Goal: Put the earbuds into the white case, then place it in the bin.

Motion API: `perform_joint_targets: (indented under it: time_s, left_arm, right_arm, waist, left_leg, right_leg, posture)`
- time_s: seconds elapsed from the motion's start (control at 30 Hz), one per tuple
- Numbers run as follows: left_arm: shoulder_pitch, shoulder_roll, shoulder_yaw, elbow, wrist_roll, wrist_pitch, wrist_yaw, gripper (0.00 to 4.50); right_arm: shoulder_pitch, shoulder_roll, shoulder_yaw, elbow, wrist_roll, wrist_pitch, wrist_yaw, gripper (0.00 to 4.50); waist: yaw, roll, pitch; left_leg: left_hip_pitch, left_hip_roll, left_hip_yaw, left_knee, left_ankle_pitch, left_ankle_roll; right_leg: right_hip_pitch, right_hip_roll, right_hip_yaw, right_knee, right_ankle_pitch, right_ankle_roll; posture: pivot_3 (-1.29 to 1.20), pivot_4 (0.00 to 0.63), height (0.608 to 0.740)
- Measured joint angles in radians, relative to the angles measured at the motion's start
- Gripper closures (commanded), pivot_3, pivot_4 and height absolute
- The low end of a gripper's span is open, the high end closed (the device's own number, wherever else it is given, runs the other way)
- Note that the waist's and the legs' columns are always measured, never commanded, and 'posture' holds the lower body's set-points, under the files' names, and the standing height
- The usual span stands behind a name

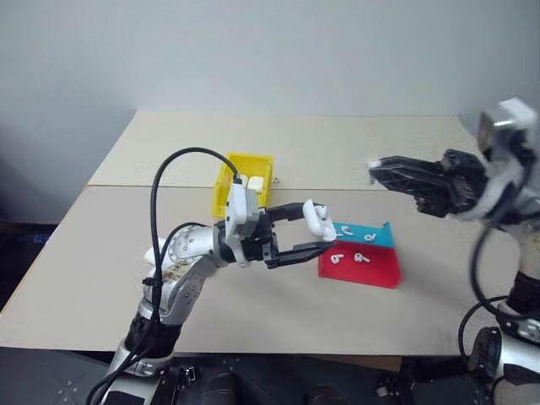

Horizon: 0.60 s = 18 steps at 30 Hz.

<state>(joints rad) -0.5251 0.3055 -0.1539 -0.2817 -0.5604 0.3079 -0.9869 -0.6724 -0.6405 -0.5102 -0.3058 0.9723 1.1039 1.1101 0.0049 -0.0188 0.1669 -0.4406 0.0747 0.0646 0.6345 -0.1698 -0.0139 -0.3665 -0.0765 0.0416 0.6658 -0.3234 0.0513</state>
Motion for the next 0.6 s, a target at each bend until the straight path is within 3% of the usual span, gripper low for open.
perform_joint_targets:
  time_s: [0.13,0.23,0.6]
  left_arm:
    - [-0.009,-0.007,0.000,0.005,0.000,0.001,-0.001,1.70]
    - [-0.009,-0.012,-0.001,0.005,0.000,0.003,0.002,1.70]
    - [-0.011,-0.017,0.000,0.013,0.000,0.003,0.006,1.70]
  right_arm:
    - [0.073,0.048,-0.010,-0.129,0.247,0.047,-0.183,3.86]
    - [0.123,0.054,0.030,-0.198,0.325,0.039,-0.282,3.86]
    - [0.219,0.008,0.177,-0.245,0.267,-0.089,-0.338,3.86]
  waist:
    - [-0.002,0.000,0.000]
    - [-0.001,0.000,0.000]
    - [-0.001,0.000,0.000]
  left_leg:
    - [0.000,0.000,0.000,0.000,0.000,0.000]
    - [-0.001,0.000,0.000,0.000,-0.001,0.001]
    - [-0.001,0.000,-0.001,0.000,-0.001,0.001]
  right_leg:
    - [0.000,0.000,0.000,0.000,0.000,0.000]
    - [0.000,0.000,0.000,-0.001,0.000,0.000]
    - [0.000,0.000,0.000,-0.001,0.000,0.000]
  posture:
    - [0.00,0.150,0.740]
    - [0.00,0.150,0.740]
    - [0.00,0.150,0.740]
